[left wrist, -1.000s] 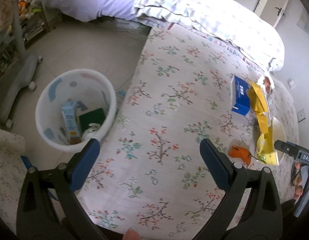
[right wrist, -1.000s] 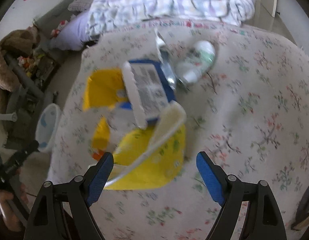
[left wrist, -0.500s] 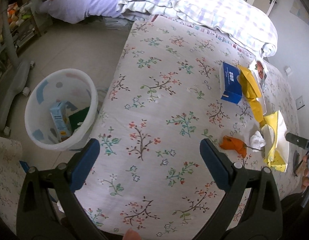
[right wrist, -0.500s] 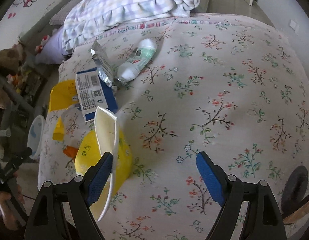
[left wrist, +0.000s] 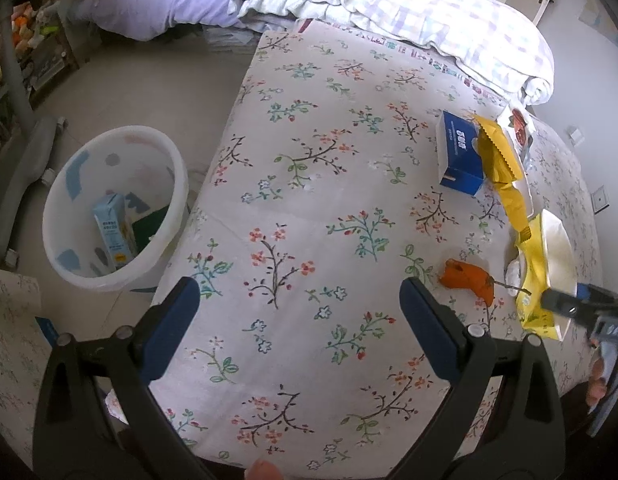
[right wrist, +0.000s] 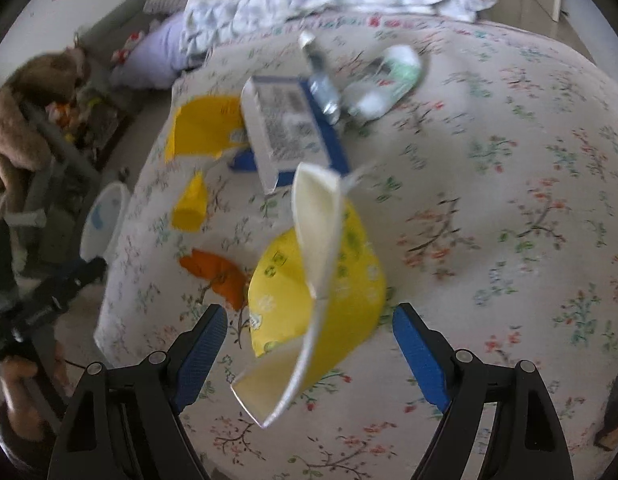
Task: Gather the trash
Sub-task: 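Return to the mattress and grasp the yellow paper cup with the right tool, then grasp the orange scrap with the left tool while the right tool holds the yellow cup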
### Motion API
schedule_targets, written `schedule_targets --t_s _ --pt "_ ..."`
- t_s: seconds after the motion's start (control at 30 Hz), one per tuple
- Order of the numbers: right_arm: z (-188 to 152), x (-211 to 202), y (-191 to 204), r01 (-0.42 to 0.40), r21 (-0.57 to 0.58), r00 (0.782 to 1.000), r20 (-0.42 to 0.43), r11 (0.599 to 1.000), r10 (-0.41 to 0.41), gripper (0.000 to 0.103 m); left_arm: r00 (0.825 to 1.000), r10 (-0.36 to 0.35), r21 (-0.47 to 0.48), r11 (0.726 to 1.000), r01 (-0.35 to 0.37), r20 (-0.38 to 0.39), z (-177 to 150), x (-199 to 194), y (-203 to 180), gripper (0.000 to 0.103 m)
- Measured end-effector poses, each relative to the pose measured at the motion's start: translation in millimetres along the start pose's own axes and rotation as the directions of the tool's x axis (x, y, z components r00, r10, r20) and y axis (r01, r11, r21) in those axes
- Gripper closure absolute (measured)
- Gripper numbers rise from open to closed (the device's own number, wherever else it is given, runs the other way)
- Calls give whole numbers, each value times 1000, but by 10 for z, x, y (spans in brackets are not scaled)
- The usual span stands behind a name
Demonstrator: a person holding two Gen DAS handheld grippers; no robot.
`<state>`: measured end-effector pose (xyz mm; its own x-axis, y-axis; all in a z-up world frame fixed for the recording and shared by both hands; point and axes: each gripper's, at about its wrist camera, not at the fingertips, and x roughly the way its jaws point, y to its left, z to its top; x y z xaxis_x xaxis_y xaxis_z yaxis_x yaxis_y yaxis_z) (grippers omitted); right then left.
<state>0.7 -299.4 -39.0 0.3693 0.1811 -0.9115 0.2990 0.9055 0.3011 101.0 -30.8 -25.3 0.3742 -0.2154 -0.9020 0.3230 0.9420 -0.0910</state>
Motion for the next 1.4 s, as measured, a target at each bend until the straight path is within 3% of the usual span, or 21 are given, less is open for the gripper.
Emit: schedule_targets --t_s 0.27,0.37,0.43,0.53,1.07,1.27,1.33,1.4 --pt "-31 265 128 60 -39 997 -44 997 -62 17 1000 -7 -3 1000 7 -4 -5 -8 25 3" --pt "-36 273 95 74 -24 996 -47 997 -75 24 1000 -30 5 1000 30 -7 -14 -27 -16 3" --pt "-30 203 55 63 -18 997 -32 998 -63 34 999 -53 16 998 53 -12 -26 -34 -70 3" --pt "-27 53 -2 75 -24 997 8 997 -75 39 997 -79 39 996 80 -21 -41 -31 -182 3" --pt "-21 -347 -566 40 105 995 87 994 -49 39 977 -185 157 967 200 -106 -104 270 -968 4" --pt "-64 -377 -601 56 87 994 90 995 -64 39 976 -195 125 970 207 -102 -59 437 -1029 24" --pt "-78 -380 -618 54 89 994 87 995 -62 39 973 -204 103 971 215 -108 -57 492 -1020 39" --pt "-73 -378 -640 52 92 995 84 994 -60 39 970 -223 90 969 232 -100 -51 520 -1006 43"
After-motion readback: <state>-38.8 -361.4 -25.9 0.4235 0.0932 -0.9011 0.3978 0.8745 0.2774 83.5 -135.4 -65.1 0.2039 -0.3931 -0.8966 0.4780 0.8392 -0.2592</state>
